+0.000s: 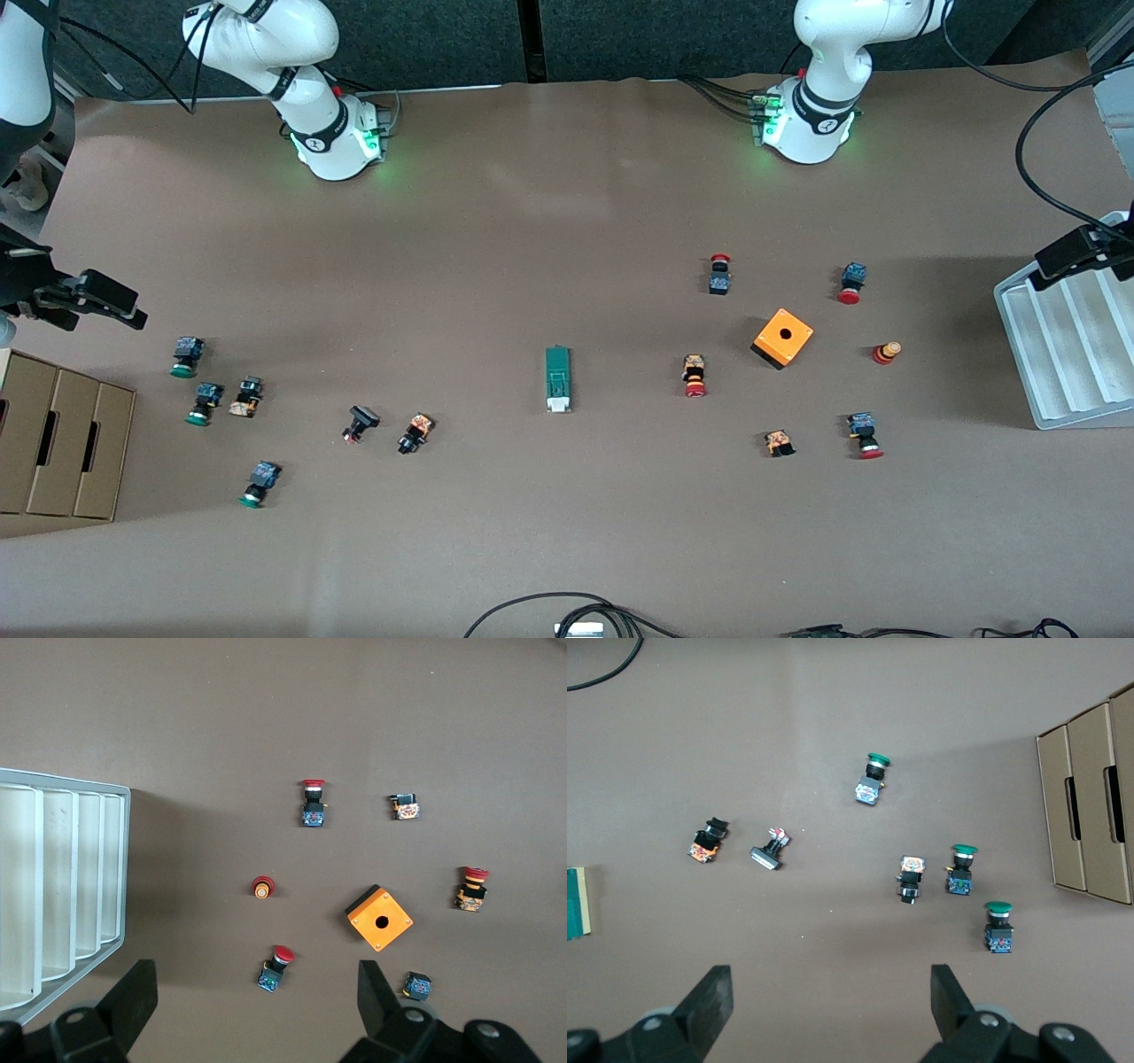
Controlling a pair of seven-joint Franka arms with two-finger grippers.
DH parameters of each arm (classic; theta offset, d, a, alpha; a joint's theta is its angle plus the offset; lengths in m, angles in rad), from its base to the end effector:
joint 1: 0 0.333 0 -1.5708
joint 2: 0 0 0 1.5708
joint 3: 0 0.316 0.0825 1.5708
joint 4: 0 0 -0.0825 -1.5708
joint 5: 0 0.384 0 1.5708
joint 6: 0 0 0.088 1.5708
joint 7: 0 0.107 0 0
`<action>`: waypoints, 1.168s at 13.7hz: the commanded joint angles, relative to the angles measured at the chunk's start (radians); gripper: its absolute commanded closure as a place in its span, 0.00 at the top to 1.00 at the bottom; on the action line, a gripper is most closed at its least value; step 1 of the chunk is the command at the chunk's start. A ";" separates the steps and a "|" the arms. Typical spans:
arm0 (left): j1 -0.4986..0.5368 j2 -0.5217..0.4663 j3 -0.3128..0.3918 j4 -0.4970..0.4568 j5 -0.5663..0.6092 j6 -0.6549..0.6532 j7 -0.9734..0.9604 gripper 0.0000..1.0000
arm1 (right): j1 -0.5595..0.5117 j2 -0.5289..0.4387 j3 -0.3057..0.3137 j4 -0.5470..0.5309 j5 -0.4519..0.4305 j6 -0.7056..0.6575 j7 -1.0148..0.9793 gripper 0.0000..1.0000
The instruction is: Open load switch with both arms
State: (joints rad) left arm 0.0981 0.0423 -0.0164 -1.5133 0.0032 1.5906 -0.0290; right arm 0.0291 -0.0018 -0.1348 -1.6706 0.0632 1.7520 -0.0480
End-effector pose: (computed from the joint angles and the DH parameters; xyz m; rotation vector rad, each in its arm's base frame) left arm 0.5682 0.0471 0.6297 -3.1329 -0.1736 -0.0548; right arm 0.5662 -0.0545 0.5945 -3.0807 0.1025 -0.1353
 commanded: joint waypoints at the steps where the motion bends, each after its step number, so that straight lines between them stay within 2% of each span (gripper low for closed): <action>1: 0.003 -0.002 -0.004 0.012 0.000 -0.017 0.009 1.00 | 0.011 -0.004 0.000 0.008 -0.034 0.000 -0.001 1.00; 16: 0.002 0.005 -0.001 0.013 0.003 -0.015 0.017 1.00 | 0.008 0.006 -0.002 0.019 -0.034 0.006 -0.001 1.00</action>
State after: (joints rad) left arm 0.0975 0.0471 -0.0180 -1.5137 0.0026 1.5906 -0.0290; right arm 0.0307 -0.0018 -0.1326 -1.6701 0.0613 1.7552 -0.0480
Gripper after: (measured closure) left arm 0.000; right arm 0.000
